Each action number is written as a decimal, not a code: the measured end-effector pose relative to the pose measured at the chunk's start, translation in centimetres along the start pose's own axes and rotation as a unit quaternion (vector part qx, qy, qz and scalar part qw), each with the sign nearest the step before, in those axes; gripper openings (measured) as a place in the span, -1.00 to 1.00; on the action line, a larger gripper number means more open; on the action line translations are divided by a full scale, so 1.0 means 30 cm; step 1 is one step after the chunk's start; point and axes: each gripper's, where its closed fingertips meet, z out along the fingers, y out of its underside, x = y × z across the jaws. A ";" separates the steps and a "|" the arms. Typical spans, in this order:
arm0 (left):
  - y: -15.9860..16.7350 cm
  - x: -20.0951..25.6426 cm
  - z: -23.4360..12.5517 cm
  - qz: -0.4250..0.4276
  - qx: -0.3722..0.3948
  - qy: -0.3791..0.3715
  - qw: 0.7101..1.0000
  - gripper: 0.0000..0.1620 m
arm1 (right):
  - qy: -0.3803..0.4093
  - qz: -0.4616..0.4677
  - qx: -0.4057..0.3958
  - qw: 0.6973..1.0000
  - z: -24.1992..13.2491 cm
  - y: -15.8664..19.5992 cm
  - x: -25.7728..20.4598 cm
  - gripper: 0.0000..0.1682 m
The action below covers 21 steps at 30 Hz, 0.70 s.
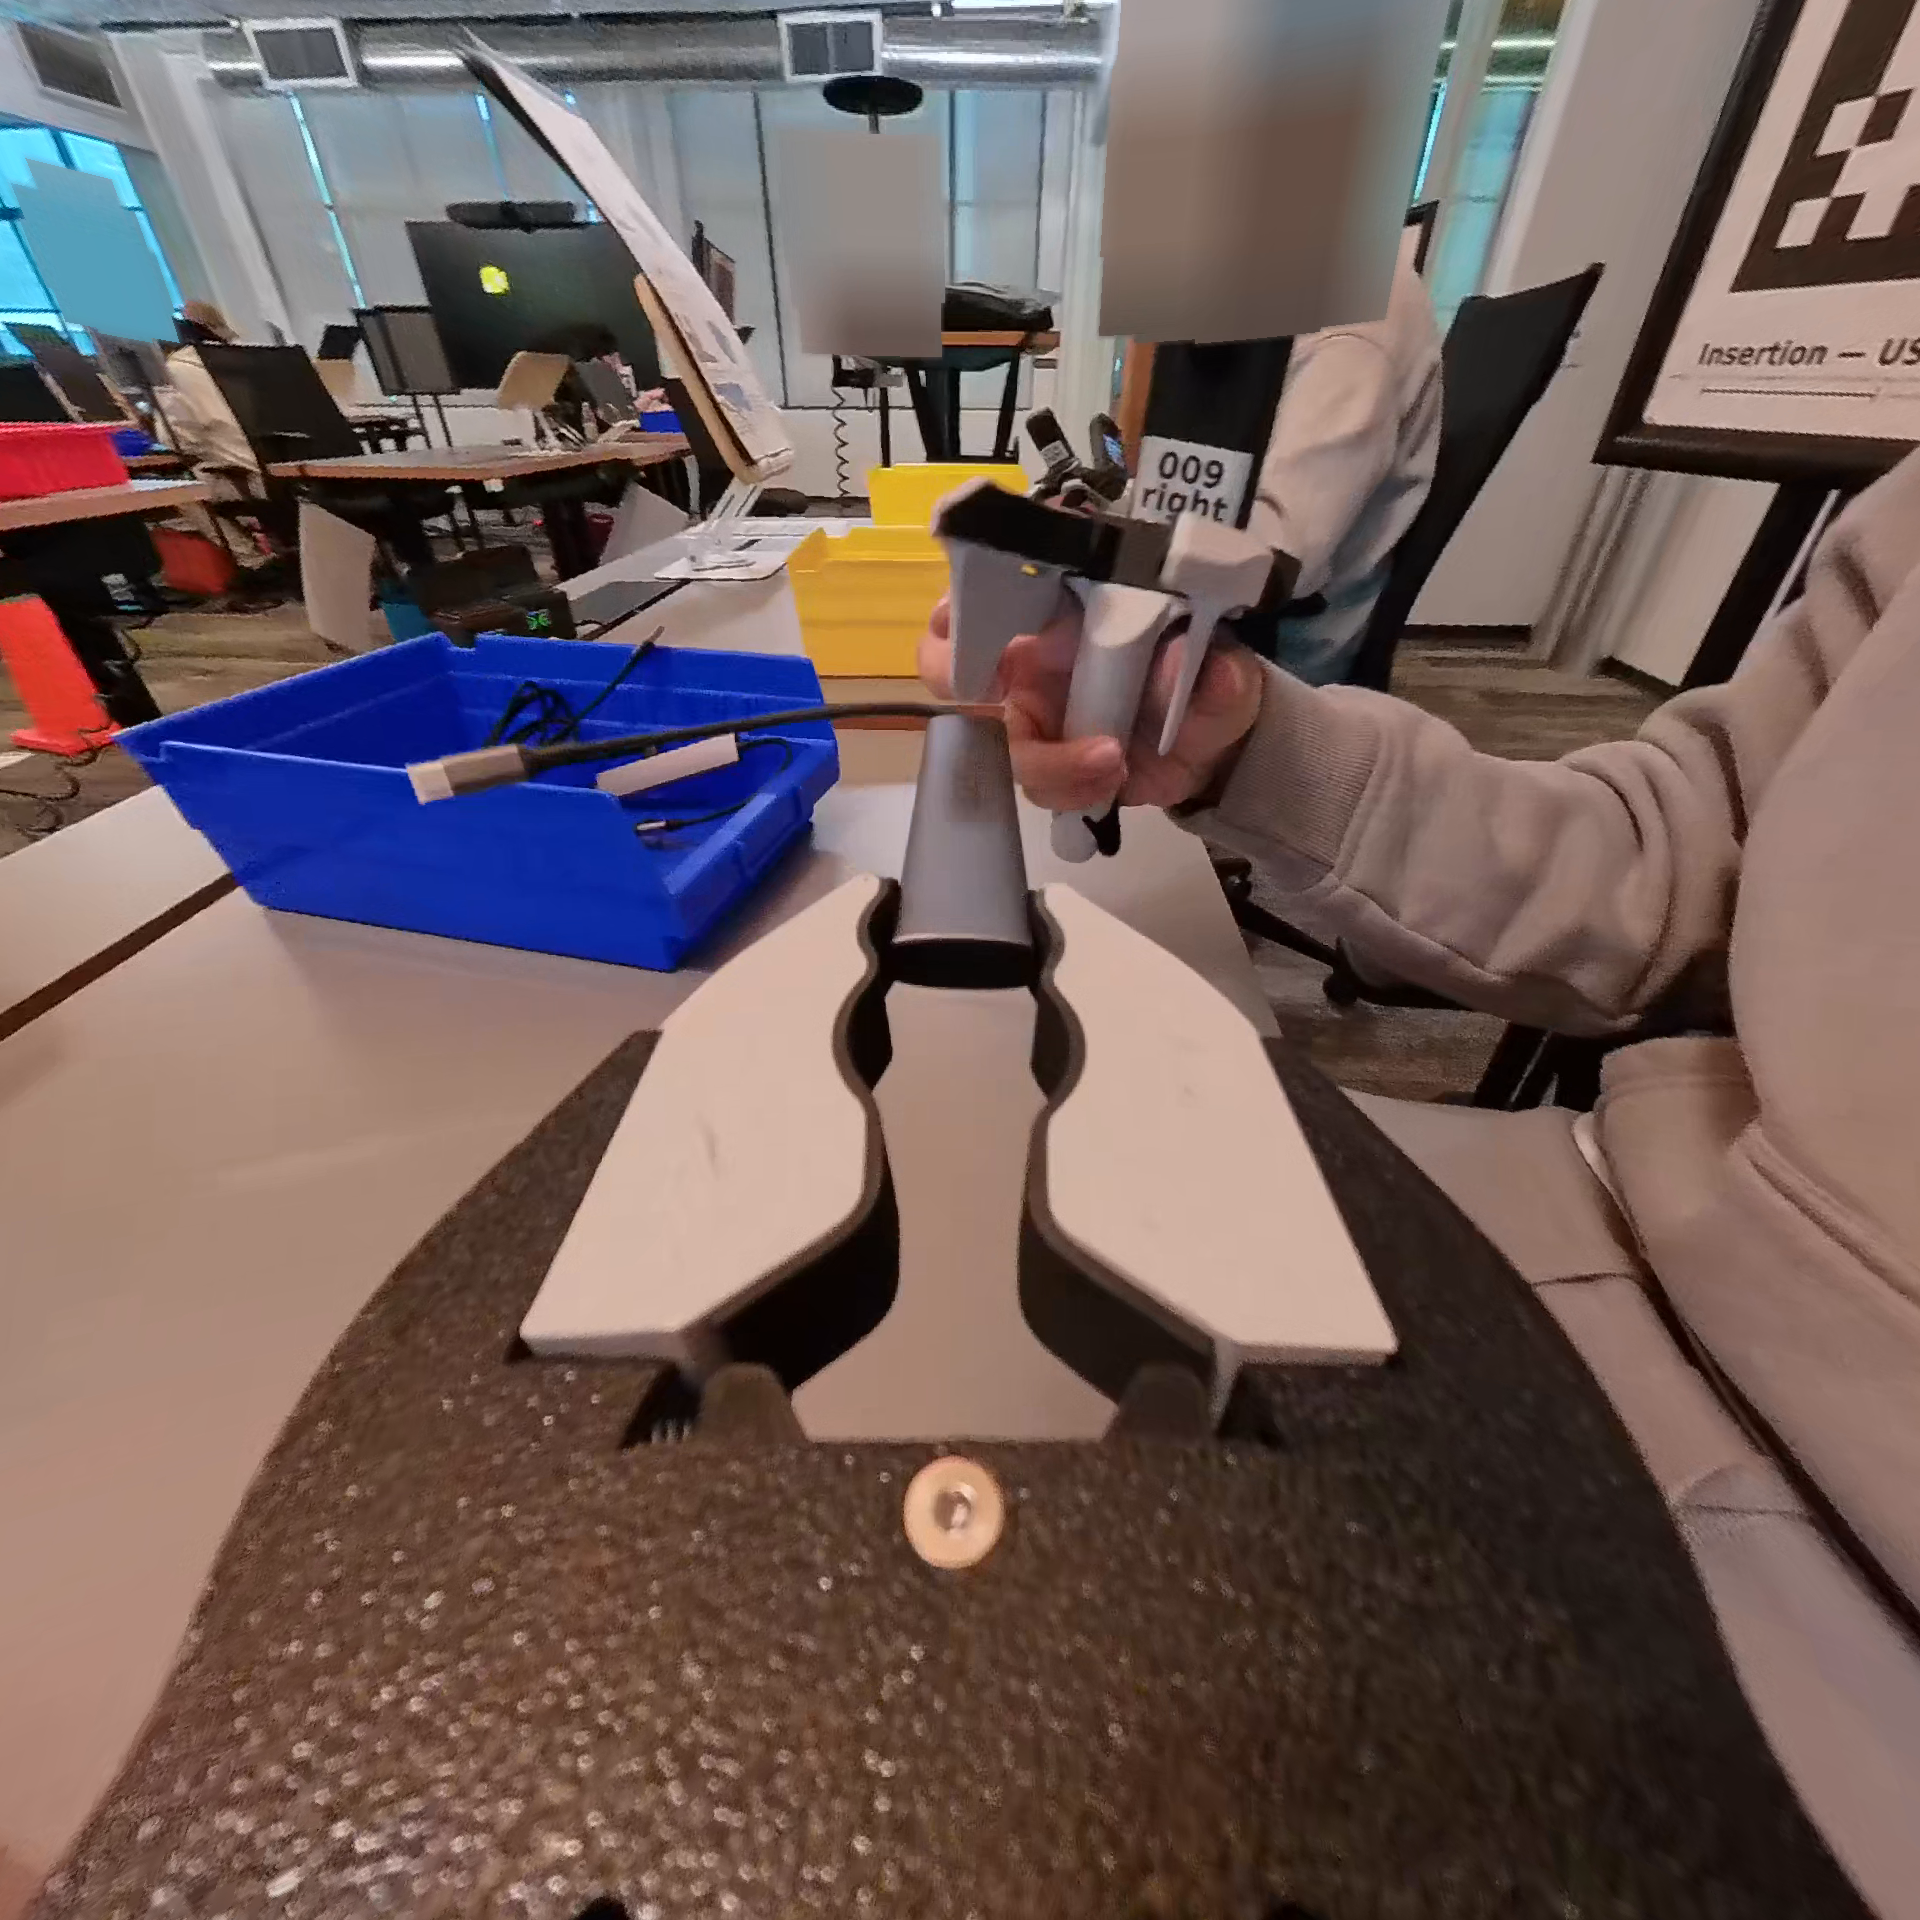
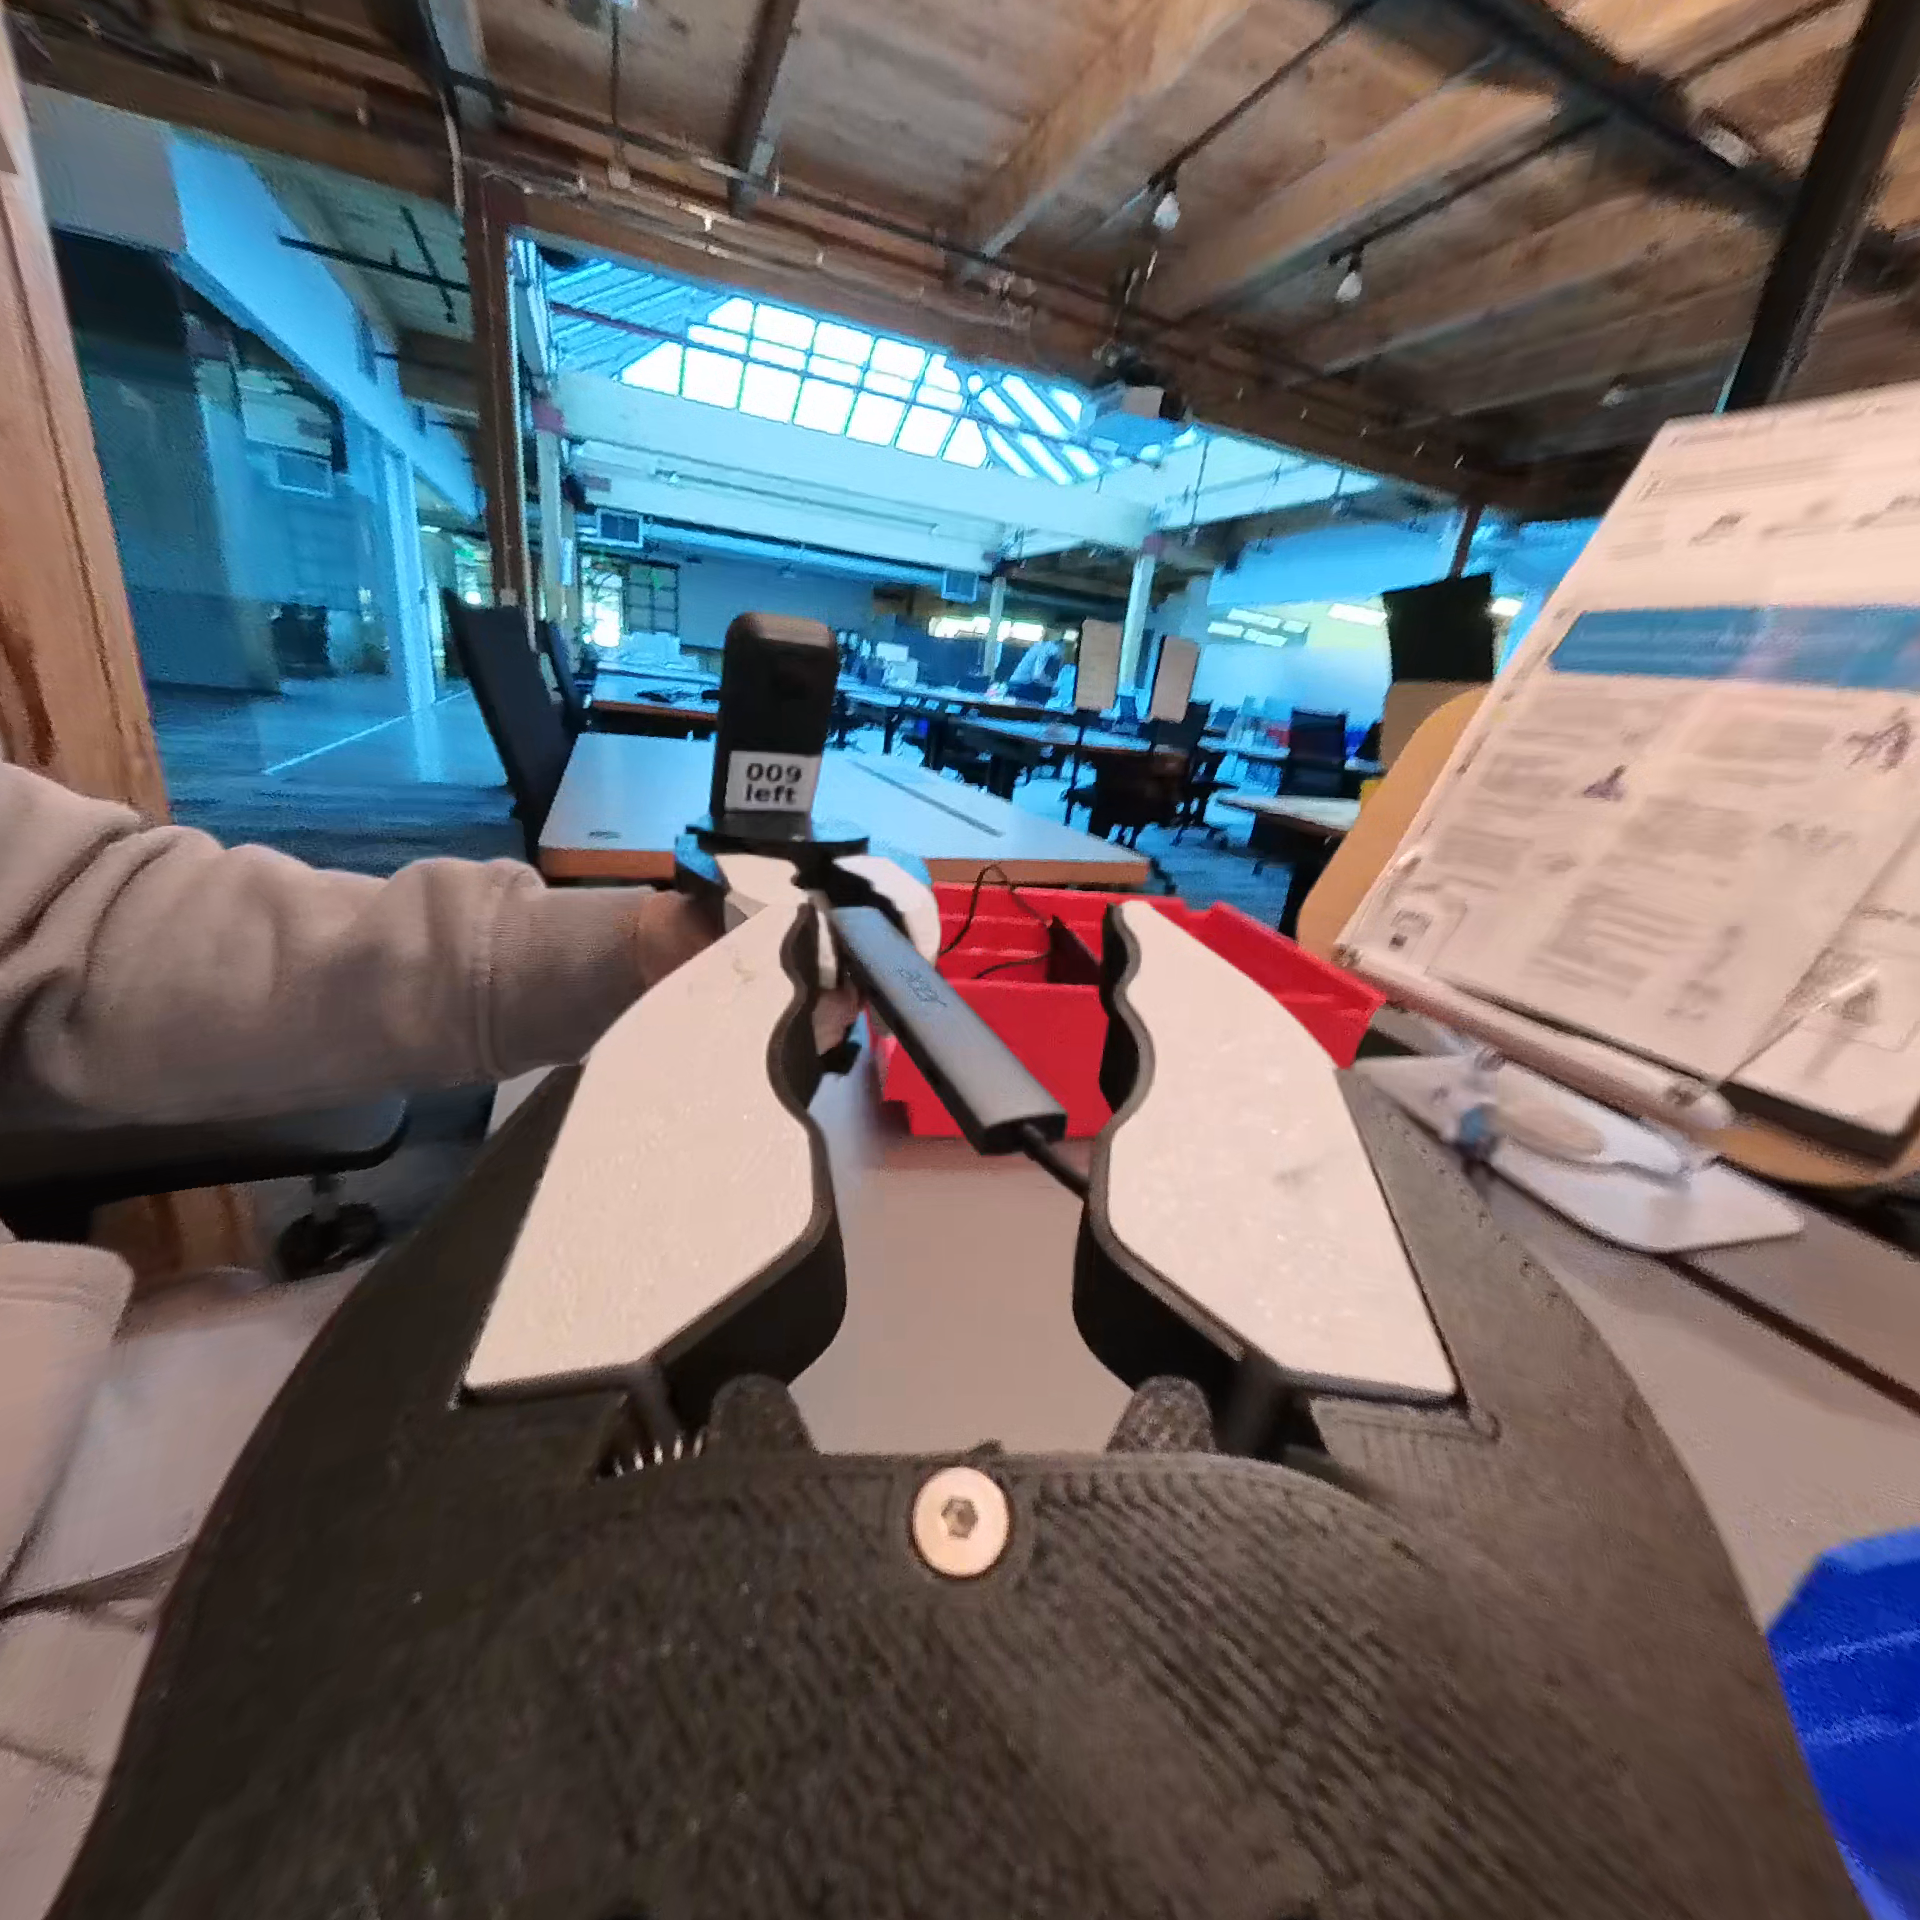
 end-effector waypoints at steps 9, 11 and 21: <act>-0.061 -0.062 -0.050 -0.017 0.088 -0.032 0.995 -0.72 | 0.017 0.103 -0.006 0.995 -0.011 0.026 0.060 -0.32; -0.083 -0.059 -0.061 -0.020 0.104 -0.022 0.994 -0.72 | -0.005 0.101 -0.056 0.993 -0.010 0.079 0.042 -0.42; -0.016 0.027 0.020 -0.023 0.028 0.074 0.997 -0.72 | -0.087 0.150 -0.002 0.985 0.073 0.156 -0.053 -0.52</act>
